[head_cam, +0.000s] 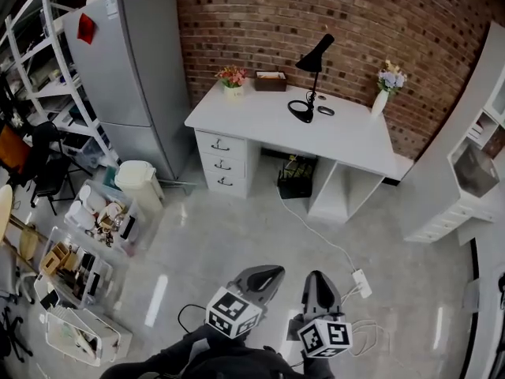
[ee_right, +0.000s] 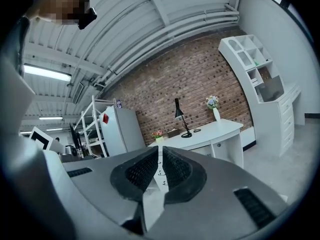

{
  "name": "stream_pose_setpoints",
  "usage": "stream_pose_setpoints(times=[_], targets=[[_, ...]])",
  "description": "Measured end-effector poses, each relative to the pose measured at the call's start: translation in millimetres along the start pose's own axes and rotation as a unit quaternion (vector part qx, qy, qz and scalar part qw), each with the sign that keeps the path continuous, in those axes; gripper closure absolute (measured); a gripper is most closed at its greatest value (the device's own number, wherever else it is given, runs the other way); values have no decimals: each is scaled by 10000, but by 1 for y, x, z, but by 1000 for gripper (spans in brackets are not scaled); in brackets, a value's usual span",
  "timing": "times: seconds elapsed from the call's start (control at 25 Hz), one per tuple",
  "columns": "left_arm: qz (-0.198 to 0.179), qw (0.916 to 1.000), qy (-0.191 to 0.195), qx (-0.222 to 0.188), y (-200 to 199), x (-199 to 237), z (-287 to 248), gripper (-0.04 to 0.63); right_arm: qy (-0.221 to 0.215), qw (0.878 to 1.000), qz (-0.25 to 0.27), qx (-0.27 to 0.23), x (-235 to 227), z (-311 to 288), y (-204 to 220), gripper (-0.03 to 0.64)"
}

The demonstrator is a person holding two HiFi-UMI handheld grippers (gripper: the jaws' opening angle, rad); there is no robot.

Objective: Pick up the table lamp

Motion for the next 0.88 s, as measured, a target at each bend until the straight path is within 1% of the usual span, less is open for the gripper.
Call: stream_pose_setpoints(times=[0.12, 0.32, 0.52, 0.68, 0.88], targets=[[-12, 10000, 28, -12, -12, 29, -12, 588, 38, 9999, -93, -16, 1, -34, -8, 604], [-31, 10000, 2, -91, -31, 75, -28, 588, -32, 10000, -22, -59, 8, -84, -20, 604], [-16, 9999, 12, -104, -45, 110, -39, 588, -68, 10000, -6, -72, 16, -124, -28, 604], [14, 9999, 58, -91, -48, 132, -45, 588, -52, 10000, -33, -42, 20, -147, -26, 604], [88, 9998, 161, 56, -42, 144, -49, 588, 32, 9999, -88, 84, 24, -160, -18, 604]])
Point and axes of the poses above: the fingertips, and each gripper's own axes: z backward along the fingers, x to its left, y out of its underside, the point moved 4 cm from there along z, backward along the fingers, and after that the axes turned 12 degrees about y, right-handed, at the moved point
